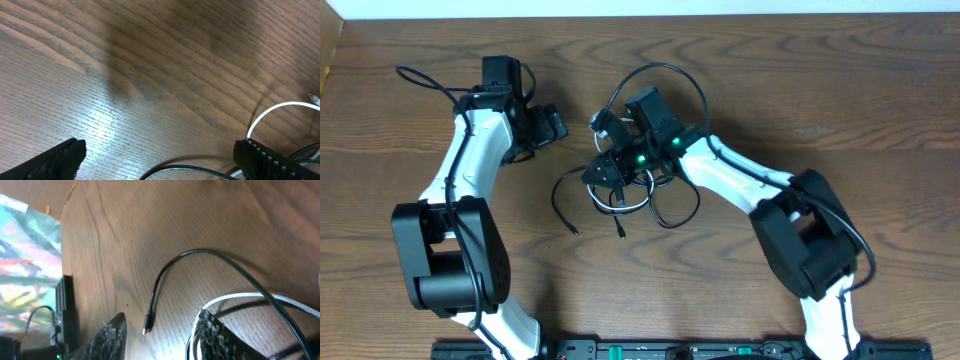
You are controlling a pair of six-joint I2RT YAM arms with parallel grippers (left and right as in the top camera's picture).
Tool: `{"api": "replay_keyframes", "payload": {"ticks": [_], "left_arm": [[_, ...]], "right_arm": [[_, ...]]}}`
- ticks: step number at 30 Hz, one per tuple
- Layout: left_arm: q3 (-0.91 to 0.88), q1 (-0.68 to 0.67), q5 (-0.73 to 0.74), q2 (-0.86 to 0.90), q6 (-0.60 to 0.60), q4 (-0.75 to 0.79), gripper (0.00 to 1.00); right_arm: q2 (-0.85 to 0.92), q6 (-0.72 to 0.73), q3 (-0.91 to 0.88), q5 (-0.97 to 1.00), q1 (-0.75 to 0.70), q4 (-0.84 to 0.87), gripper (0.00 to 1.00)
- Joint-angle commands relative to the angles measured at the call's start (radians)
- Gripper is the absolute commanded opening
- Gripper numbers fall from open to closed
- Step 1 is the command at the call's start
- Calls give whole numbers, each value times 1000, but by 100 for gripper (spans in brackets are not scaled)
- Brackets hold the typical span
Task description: Untangle cables
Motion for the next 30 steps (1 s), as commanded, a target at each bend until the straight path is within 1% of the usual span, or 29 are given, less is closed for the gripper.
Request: {"api": "replay_keyframes", "payload": {"ticks": [1,6,13,30], "left_arm": [[-7,3,6,16,5,-3,98],[-7,3,5,16,5,-3,99],[-7,3,5,16,5,-3,99],[-7,3,5,16,5,-3,99]], "right_arm": [[46,51,6,-61,-7,4,43],[65,51,6,-55,-6,5,43],[68,50,6,31,3,-19,43],[126,51,6,45,54,-1,42]]}}
